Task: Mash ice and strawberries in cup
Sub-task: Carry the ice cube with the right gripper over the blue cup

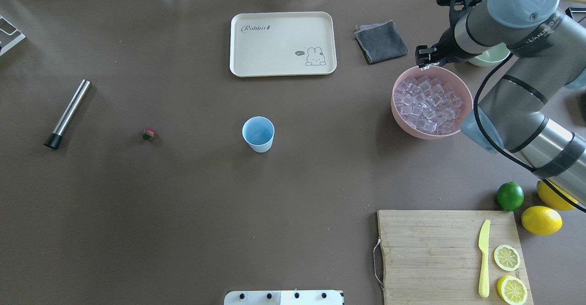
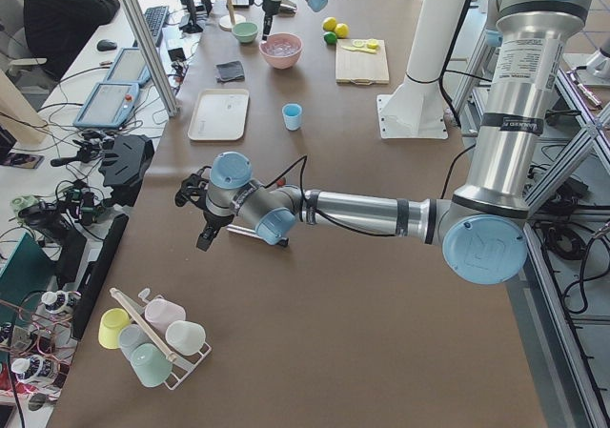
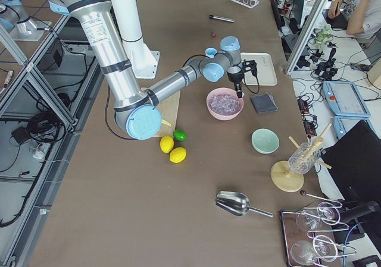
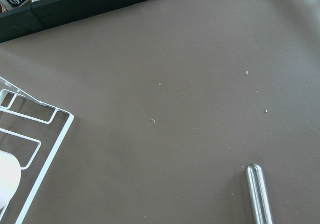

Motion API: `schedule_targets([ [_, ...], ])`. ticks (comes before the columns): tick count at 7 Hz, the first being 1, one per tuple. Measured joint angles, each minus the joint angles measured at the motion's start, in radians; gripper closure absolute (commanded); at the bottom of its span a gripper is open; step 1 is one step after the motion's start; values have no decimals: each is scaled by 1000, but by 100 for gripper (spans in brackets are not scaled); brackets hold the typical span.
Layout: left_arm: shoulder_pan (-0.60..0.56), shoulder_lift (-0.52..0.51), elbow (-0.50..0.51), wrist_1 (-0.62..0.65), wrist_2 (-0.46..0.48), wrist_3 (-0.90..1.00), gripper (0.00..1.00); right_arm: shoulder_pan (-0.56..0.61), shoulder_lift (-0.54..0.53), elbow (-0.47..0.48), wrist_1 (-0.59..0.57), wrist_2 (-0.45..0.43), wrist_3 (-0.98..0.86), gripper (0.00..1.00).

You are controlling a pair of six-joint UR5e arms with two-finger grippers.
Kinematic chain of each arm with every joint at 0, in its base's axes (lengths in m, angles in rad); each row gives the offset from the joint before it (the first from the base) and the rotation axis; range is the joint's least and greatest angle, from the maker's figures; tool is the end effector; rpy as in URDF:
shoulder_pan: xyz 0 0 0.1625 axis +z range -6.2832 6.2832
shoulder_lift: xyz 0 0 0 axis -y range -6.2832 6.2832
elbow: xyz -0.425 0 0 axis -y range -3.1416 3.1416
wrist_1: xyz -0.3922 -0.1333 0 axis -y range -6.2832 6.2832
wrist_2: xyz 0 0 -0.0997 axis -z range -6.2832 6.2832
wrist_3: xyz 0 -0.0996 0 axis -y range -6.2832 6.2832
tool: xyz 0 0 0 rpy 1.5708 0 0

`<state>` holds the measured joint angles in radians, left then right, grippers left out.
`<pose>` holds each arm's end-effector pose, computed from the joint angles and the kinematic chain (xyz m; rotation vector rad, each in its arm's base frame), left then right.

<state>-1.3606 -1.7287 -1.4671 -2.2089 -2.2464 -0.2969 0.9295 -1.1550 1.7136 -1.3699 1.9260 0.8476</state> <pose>0.0526 -0.5868 0.5572 0.4809 0.7930 0.1533 -0.3043 -0.5725 0.3425 0.3234 -0.7571 0.0597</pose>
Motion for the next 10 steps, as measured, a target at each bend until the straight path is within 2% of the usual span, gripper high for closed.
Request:
schedule_targets([
  [3, 0, 0, -1, 0, 0, 0, 2, -3, 99, 64, -145, 6, 40, 100],
  [5, 0, 0, 0, 0, -1, 1, 2, -53, 209, 70, -210, -10, 135, 100],
  [8, 0, -2, 3, 0, 0, 1, 2, -230, 408, -15, -226, -157, 341, 100],
  [10, 0, -5, 7, 0, 0, 1, 2, -356, 483, -61, -225, -279, 446, 100],
])
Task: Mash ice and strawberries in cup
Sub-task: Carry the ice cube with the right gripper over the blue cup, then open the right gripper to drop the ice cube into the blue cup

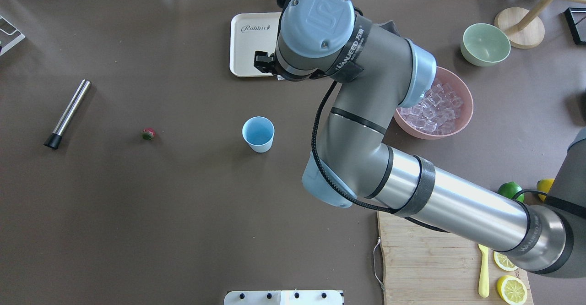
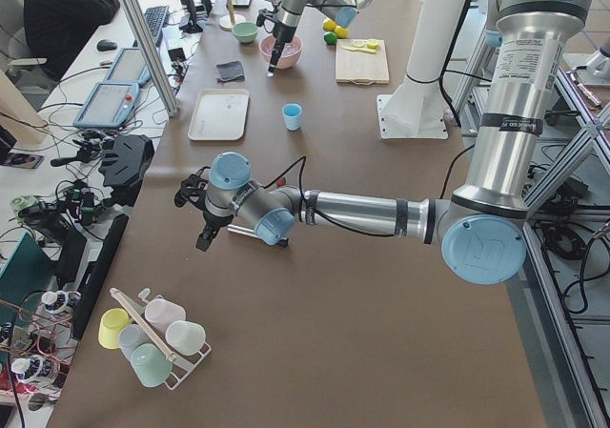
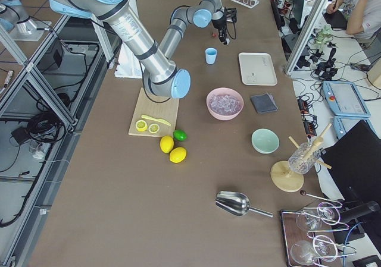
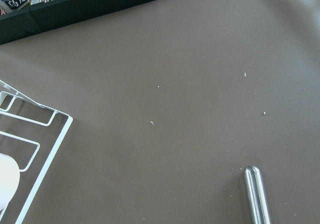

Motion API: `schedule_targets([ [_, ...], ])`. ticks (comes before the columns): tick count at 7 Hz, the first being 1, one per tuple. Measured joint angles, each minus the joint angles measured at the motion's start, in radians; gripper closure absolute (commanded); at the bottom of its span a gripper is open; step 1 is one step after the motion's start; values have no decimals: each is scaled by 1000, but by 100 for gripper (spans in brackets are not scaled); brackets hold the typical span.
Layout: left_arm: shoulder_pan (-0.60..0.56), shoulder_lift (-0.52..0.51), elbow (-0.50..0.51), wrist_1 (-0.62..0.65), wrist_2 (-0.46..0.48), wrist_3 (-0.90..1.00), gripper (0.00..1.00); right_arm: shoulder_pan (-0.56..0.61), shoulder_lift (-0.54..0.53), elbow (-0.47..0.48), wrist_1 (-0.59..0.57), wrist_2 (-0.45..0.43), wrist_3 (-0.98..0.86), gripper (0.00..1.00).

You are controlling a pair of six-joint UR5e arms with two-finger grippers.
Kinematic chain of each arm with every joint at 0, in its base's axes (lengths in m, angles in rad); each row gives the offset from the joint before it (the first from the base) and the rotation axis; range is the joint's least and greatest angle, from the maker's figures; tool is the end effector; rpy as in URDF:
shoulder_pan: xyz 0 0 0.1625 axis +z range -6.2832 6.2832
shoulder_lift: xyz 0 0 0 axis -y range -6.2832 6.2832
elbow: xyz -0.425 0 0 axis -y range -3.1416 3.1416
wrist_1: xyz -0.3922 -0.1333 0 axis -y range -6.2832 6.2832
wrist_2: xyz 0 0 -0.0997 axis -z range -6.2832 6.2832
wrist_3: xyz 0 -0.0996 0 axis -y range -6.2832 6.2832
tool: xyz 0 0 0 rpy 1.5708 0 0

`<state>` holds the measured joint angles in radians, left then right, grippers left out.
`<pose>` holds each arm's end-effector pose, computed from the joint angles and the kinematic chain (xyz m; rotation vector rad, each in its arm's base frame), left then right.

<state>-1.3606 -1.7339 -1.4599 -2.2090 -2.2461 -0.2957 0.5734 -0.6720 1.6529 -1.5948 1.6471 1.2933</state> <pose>0.0530 -0.5890 0.5578 0.4796 0.7922 0.1537 -0.5109 -0.4796 0.0769 0.3315 -0.9025 0.2363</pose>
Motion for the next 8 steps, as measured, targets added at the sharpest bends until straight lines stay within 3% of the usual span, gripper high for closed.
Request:
schedule_targets([
  [3, 0, -17, 16, 0, 0, 3, 2, -116, 55, -91, 4, -99, 48, 100],
  [8, 1, -19, 20, -1, 0, 1, 2, -181, 52, -130, 7, -160, 67, 100],
])
